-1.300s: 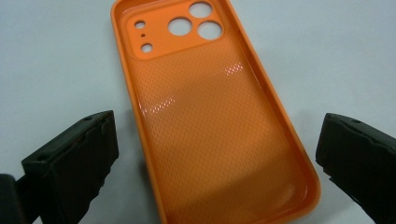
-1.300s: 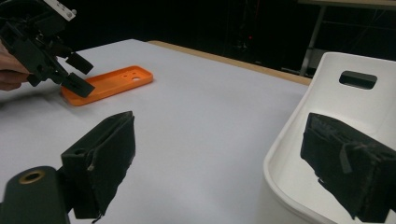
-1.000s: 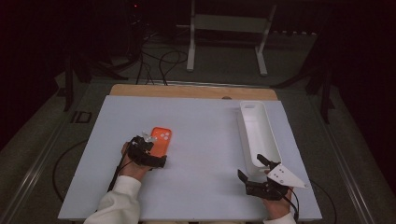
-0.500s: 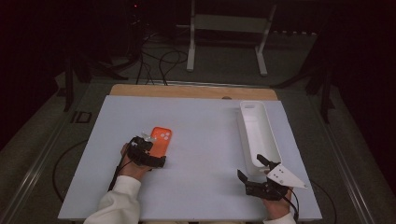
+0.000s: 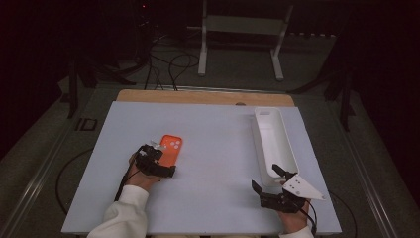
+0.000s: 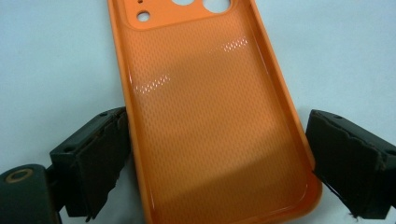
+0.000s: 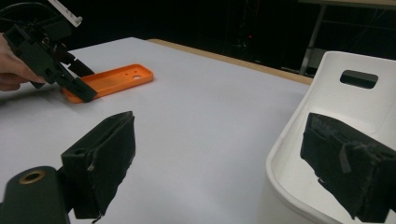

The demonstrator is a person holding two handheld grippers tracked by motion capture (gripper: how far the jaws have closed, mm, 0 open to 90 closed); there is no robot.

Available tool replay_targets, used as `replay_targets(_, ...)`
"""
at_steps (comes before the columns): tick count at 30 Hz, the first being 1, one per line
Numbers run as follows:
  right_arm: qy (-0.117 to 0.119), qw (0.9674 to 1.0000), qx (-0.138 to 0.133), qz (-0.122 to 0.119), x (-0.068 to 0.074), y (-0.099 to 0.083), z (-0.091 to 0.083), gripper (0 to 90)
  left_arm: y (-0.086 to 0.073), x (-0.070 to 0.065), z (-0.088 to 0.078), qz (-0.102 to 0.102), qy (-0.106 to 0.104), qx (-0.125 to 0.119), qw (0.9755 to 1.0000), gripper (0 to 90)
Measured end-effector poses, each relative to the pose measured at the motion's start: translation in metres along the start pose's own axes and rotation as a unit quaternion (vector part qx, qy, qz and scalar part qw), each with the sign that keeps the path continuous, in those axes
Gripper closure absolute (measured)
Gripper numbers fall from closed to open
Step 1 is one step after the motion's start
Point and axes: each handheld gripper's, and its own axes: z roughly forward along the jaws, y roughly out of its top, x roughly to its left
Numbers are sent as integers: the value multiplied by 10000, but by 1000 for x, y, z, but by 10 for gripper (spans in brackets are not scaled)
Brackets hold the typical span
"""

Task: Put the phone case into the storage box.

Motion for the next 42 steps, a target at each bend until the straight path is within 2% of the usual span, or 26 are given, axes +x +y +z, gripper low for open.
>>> replay_targets(9,-11,10000,17,-3,0,0,0,102,1,-1,0,13,28,51,10000,87)
replay_targets(17,-25,10000,21,4,0,0,0,102,1,-1,-1,-40,47,2,10000,108)
replay_targets(21,-42,10000,21,19,0,0,0,102,1,-3,-4,28,146,-34,9999,127)
replay_targets(26,-47,10000,26,13,0,0,0,102,0,-3,-5,59,144,-82,9998,144)
replay_targets(42,-40,10000,36,4,0,-1,1,102,1,-5,-19,115,191,-411,9989,157)
